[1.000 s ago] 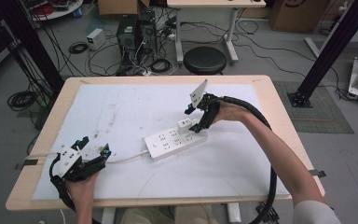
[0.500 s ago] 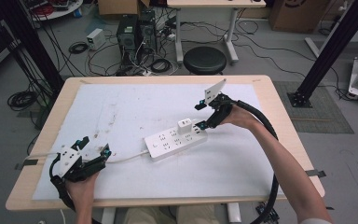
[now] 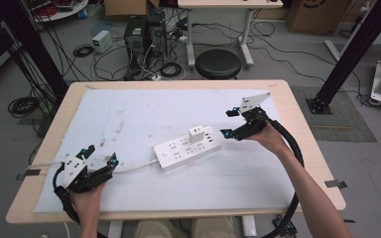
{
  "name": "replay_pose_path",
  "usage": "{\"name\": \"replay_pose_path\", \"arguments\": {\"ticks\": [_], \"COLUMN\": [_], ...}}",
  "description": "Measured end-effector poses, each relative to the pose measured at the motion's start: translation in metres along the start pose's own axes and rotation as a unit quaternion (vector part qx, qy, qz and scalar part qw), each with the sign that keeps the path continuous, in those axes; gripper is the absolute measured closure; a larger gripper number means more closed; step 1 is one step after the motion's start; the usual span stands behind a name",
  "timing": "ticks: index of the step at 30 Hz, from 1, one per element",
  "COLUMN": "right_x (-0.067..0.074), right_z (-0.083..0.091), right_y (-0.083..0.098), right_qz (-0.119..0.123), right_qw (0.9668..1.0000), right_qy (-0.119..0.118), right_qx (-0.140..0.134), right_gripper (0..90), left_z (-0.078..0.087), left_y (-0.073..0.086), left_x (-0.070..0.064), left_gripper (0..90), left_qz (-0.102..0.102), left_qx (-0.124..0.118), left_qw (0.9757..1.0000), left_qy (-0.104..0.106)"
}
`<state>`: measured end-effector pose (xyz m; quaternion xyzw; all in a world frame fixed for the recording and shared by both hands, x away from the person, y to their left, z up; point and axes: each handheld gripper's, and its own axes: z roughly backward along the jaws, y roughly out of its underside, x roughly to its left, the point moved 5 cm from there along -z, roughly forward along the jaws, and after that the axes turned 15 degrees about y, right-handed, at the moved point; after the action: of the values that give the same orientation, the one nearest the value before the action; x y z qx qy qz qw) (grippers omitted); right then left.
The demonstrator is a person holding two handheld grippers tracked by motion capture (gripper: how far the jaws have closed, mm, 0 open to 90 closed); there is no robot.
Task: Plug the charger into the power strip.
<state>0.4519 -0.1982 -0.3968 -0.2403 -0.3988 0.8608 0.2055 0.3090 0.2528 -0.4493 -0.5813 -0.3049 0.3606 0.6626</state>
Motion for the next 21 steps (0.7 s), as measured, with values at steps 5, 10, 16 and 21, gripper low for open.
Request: {"name": "replay_pose_path", "arguments": {"ticks": [5,10,16,21], "right_x": [0.003,0.010,0.026,0.037], "right_z": [0.020,0.038,0.059,0.076], "right_y": [0.016,0.035,0.060,0.071], "right_qz": [-0.056,-0.098,-0.172,-0.227], "right_qw": [0.9971,0.9897,0.9673,0.9418], "right_qy": [0.048,0.099,0.176,0.237], "right_qx": [-0.023,-0.036,-0.060,-0.073], "right_gripper": [22.1,22.2,22.1,22.1], "left_z": [0.000,0.000,-0.001,0.000], "left_y": [0.000,0.000,0.000,0.000], "left_x": [0.000,0.000,0.001,0.000], "left_gripper": [20.3,20.3,20.3,20.3], "left_qz": [-0.001,0.000,-0.003,-0.005], "left_qx": [0.000,0.001,0.004,0.001], "left_qw": [1.0000,1.0000,1.0000,1.0000], "left_qy": [-0.003,-0.005,-0.006,-0.006]}}
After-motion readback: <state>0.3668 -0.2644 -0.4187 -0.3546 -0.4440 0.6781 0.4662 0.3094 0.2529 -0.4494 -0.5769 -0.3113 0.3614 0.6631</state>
